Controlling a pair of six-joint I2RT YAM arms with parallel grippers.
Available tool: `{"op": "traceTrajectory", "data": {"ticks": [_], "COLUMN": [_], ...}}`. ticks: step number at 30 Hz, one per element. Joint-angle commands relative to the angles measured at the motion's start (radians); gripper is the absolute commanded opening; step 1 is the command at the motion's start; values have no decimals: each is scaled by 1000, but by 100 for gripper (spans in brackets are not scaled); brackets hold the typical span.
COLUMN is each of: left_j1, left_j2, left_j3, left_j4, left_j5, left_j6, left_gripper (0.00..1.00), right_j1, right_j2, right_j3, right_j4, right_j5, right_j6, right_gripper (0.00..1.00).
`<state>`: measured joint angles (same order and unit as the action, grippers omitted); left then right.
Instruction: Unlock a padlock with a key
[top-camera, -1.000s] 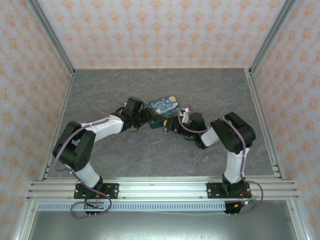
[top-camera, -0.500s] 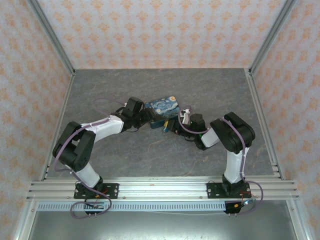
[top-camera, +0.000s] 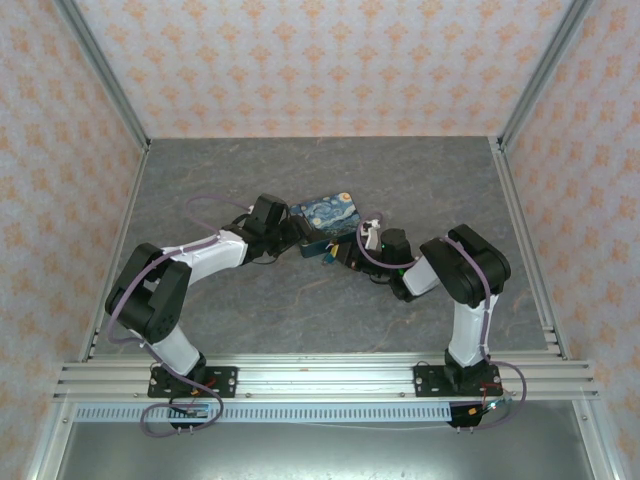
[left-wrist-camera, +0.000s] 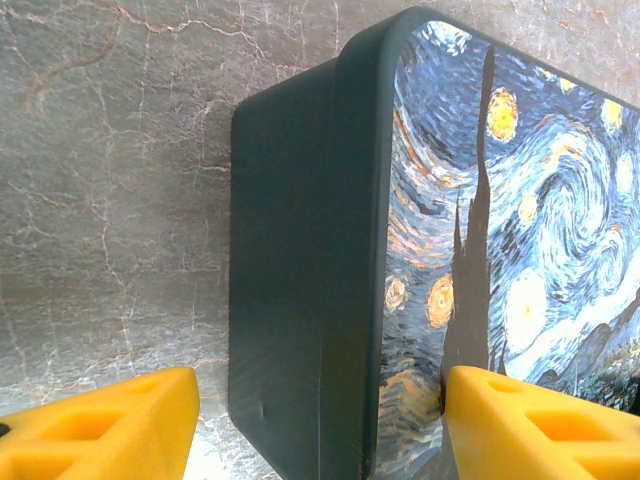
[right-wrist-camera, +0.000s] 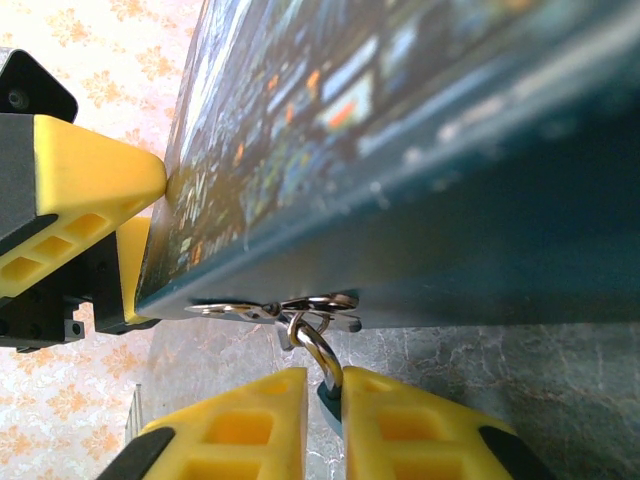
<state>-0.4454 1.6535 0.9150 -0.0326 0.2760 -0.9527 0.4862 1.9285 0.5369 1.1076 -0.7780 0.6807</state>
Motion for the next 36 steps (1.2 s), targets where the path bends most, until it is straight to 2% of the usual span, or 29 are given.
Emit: {"op": "traceTrajectory", "data": {"ticks": [1, 8, 26, 36], "left_j1": [-14, -16, -19, -20], "left_j2": [6, 3, -17, -38], "left_j3": [-36, -39, -63, -69], "left_j4": [-107, -108, -105, -98], "left_j5": [-30, -33, -33, -40], "left_j6": [-3, -3, -14, -26], "left_gripper": [66, 66, 66, 67], "right_j1": [7, 0, -51, -78], "right_j2": [-15, -24, -72, -130], "right_j3": [21, 4, -66, -107], "right_j4": [19, 21, 127, 77], "right_j5": [-23, 10, 63, 75], "right_j6": [-7, -3, 63, 34], "right_gripper": [12, 0, 0, 0]}}
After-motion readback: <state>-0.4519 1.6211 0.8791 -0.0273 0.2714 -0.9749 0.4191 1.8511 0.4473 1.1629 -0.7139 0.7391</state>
